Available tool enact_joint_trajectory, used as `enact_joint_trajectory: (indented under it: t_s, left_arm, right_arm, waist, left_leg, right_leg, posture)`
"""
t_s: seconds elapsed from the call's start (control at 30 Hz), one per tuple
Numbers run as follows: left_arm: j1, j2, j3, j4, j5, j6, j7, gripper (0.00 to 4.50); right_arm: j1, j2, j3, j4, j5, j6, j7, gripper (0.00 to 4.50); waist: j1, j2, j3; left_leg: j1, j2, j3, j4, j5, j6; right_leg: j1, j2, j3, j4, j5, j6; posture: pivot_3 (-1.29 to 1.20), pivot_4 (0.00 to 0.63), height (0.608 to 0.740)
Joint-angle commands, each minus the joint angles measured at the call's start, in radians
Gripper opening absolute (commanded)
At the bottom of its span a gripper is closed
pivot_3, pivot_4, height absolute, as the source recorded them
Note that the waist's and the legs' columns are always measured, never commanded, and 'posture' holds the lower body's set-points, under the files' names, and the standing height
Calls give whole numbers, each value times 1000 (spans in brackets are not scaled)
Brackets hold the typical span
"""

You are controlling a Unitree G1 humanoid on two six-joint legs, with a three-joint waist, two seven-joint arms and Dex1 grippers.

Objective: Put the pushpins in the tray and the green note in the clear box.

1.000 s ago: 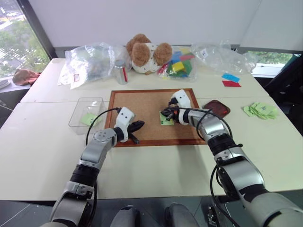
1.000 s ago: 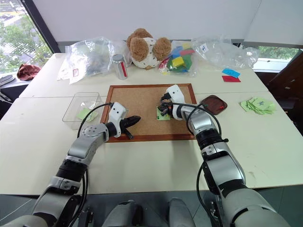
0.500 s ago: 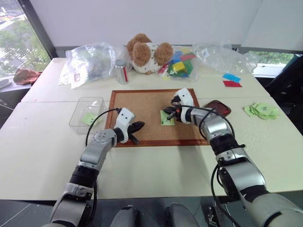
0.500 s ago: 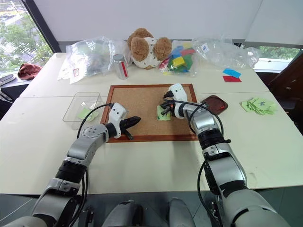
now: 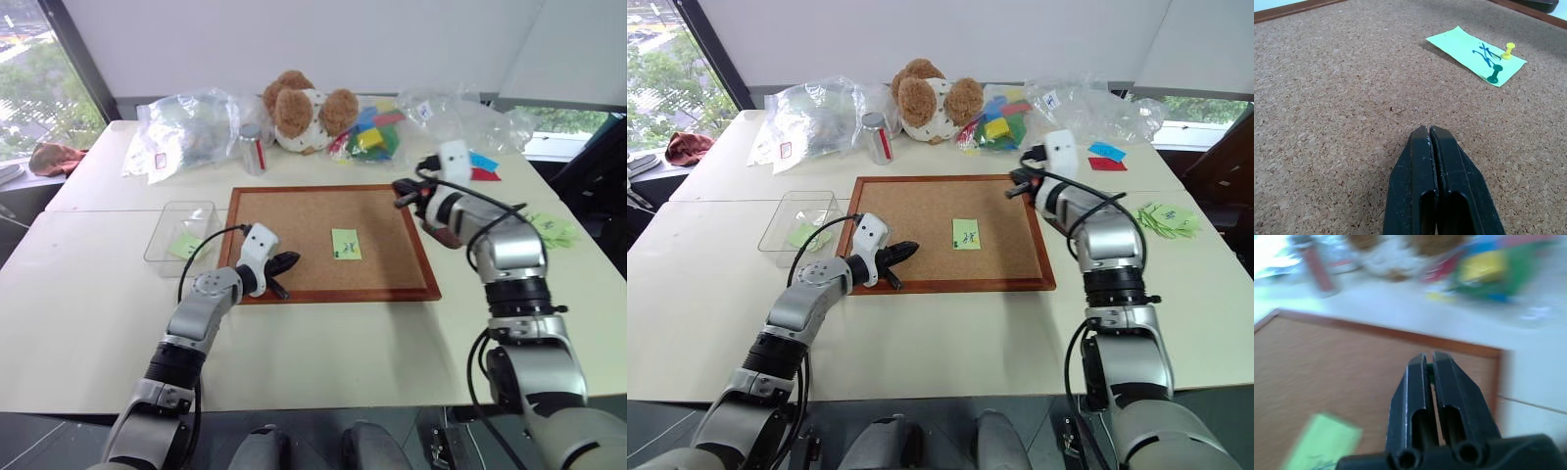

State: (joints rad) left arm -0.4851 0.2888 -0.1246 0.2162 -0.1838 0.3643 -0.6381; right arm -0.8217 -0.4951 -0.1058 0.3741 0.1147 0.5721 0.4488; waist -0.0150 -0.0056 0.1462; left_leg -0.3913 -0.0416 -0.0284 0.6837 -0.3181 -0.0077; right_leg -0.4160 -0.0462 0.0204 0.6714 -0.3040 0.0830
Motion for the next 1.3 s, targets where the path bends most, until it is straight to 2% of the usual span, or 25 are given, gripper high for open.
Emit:
enact_joint_trajectory:
  t_s: [0.03,0.37,0.6,0.67,0.73,0.93,1.13,1.3]
  left_arm:
    - [25,-2,-17,29,18,19,-2,0]
    - [35,-3,-19,15,18,24,-3,0]
    - [40,-2,-20,3,18,29,-2,0]
    - [43,-1,-19,-1,18,31,-1,0]
    - [46,-1,-19,-6,17,34,0,0]
    - [52,1,-19,-18,17,40,0,0]
    - [54,1,-17,-25,16,46,1,0]
    - [54,0,-18,-25,16,46,0,0]
  right_arm:
    - [9,-19,-42,62,-20,-43,-70,57]
    - [-30,-16,-122,289,-5,-113,-206,57]
    - [-56,-10,-115,382,2,-137,-188,57]
    - [-58,-8,-117,390,4,-141,-186,614]
    - [-59,-8,-116,393,4,-141,-182,1365]
    - [-60,-10,-118,381,13,-130,-177,4154]
    - [-57,-18,-115,286,35,-87,-157,4154]
    - [28,-7,-31,-11,98,59,4,4154]
  waist:
    - [-1,0,0]
    - [-2,1,0]
    - [-2,1,-1]
    - [-2,1,-1]
    - [-2,1,-1]
    - [-2,1,-1]
    - [-2,1,-1]
    - [-2,2,-1]
  left_leg:
    - [0,0,0,0,0,0]
    - [0,0,2,0,0,0]
    - [0,0,2,0,0,0]
    - [0,0,2,0,0,0]
    - [0,0,2,0,0,0]
    - [0,0,2,0,0,0]
    - [0,0,2,0,0,0]
    - [0,0,1,0,0,0]
  right_leg:
    - [0,0,0,0,0,0]
    - [0,0,1,0,0,0]
    - [0,0,1,0,0,0]
    - [0,0,1,0,0,0]
    - [0,0,1,0,0,0]
    - [0,0,1,0,0,0]
    - [0,0,1,0,0,0]
    - [0,0,1,0,0,0]
  posture:
    - [0,150,740]
    - [0,150,740]
    - [0,150,740]
    - [0,150,740]
    - [0,150,740]
    - [0,150,740]
    - [0,150,740]
    - [0,150,740]
